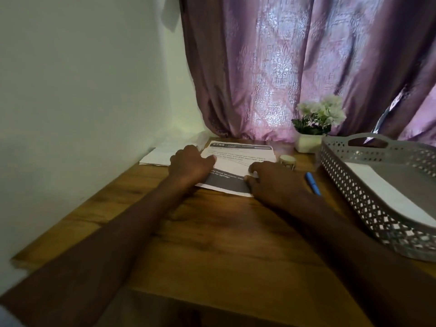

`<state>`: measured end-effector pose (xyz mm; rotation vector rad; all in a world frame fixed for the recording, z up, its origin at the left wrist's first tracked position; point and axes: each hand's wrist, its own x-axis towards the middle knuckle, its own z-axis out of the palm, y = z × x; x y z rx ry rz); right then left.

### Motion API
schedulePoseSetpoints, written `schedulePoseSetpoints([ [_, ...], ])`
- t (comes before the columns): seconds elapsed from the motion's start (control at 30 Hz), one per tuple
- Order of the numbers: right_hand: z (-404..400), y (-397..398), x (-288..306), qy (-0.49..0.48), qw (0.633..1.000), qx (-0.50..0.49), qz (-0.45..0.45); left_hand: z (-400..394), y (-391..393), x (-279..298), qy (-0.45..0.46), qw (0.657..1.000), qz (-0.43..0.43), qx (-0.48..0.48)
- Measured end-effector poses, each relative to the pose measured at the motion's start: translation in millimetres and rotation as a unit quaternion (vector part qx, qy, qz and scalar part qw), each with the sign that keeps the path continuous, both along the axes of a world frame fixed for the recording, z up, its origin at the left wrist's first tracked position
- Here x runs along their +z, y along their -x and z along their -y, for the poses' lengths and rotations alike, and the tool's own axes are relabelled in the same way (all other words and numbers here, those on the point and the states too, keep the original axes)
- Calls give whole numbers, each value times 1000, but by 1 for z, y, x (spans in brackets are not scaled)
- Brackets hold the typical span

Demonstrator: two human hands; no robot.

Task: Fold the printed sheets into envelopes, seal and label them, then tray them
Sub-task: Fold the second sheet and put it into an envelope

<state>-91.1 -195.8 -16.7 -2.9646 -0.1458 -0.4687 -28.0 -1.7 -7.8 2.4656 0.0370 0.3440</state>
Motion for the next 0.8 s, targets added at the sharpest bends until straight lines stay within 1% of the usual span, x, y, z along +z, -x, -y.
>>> schedulePoseSetpoints([
  [0.07, 0, 2, 1, 0, 1000, 1, 0, -4, -6, 4, 92, 996, -11, -10],
  [0.13, 0, 2, 1, 3, 1000, -2, 2, -6, -13, 11, 159, 987, -24, -13],
  [0.23, -1, 2, 1, -2, 1000, 3, 4, -6, -20, 24, 295, 952, -76, -34],
  [0.3, -1, 1, 3, 1, 1000, 6, 7, -7, -26, 33, 361, 925, -100, -54],
  [0.37, 0, 0, 4, -4, 1000, 12, 14, -6, -32, 37, 397, 909, -105, -71],
  [0.47, 3, -2, 7, -37, 998, 22, 34, -6, -43, 34, 429, 895, -88, -91],
  [0.6, 7, -11, 10, -94, 987, 5, 129, -19, -46, 32, 497, 845, -118, -155],
  [0.7, 13, -19, 11, -176, 965, -13, 196, -36, -40, 40, 556, 797, -134, -191],
  [0.8, 12, -19, 17, -290, 922, 22, 257, -49, -29, 49, 609, 758, -87, -216],
])
